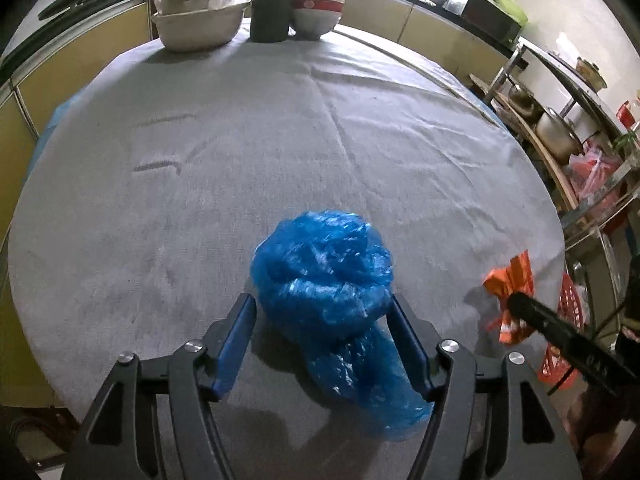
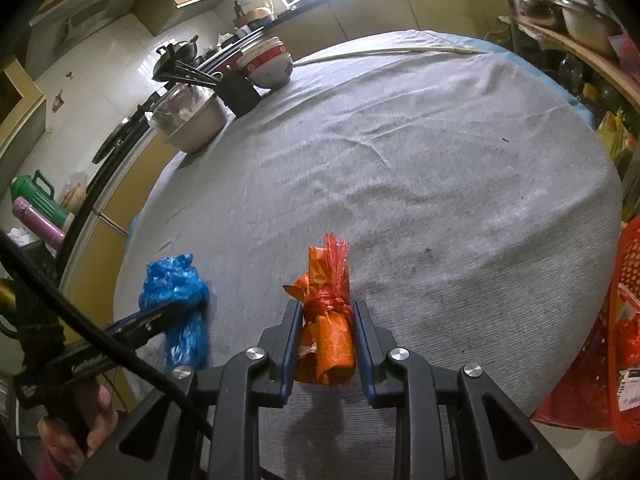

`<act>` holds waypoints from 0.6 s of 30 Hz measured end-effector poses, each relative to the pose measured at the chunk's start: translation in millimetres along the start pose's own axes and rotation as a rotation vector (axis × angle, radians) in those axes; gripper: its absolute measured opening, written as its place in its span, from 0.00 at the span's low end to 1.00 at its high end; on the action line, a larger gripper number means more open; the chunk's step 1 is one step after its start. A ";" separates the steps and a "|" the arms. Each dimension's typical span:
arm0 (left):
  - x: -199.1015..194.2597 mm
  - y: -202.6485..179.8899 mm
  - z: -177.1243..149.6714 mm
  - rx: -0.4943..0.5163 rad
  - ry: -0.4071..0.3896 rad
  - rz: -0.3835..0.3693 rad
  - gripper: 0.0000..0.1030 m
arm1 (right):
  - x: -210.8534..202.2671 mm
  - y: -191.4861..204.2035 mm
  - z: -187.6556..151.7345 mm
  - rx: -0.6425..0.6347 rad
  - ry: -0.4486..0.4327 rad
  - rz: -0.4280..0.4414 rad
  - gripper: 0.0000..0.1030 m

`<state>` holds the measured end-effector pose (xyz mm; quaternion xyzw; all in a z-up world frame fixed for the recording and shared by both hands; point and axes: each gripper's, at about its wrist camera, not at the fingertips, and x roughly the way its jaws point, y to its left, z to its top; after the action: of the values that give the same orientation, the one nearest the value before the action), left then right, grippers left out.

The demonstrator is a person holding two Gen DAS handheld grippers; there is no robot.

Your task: Collect trash

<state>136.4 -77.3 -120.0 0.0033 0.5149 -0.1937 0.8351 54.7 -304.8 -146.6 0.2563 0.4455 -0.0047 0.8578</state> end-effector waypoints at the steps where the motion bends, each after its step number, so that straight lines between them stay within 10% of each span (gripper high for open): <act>1: -1.1 -1.6 0.7 0.002 -0.010 0.001 0.56 | 0.3 0.6 -0.1 -0.001 0.000 0.000 0.27; 18: -67.9 -54.2 4.1 0.198 -0.226 0.164 0.54 | -41.2 0.5 6.1 0.002 -0.110 0.028 0.27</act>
<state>95.3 -106.5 -49.1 0.1055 0.3940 -0.1738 0.8963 34.6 -316.2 -111.9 0.2628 0.3942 -0.0072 0.8806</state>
